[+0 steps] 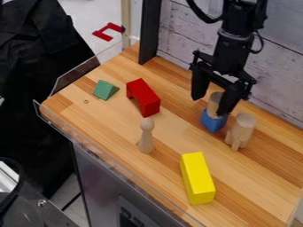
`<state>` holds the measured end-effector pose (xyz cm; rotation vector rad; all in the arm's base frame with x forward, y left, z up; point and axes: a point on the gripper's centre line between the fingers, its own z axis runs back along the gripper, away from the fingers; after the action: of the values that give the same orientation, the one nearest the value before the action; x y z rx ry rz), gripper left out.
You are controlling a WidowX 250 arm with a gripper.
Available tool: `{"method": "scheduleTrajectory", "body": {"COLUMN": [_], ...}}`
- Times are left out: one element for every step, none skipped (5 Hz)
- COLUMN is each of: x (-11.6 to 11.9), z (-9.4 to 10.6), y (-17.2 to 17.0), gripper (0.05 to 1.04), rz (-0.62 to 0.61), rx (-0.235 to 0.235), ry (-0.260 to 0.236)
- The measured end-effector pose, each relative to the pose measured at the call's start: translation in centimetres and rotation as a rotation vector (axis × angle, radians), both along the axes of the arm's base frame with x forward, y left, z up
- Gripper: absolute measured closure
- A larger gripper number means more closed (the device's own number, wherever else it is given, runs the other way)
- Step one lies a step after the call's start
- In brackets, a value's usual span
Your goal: Put the cylinder on top of the red arch
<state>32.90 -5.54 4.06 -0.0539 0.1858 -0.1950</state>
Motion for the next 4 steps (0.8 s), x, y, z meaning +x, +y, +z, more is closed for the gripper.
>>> {"method": "scheduleTrajectory", "body": {"x": [0.2,0.2,-0.2,-1.2], "z": [0.0,0.0,0.1,1.6], "y": [-0.1,-0.1,0.5,1.9], "gripper": [0.596,0.596,0.596,0.596], "rz": [-0.001,0.003,0.028,0.067], "rx": [-0.004,-0.007,-0.004,-0.020], "ry": [-0.007,-0.007,-0.001,-0.032]}}
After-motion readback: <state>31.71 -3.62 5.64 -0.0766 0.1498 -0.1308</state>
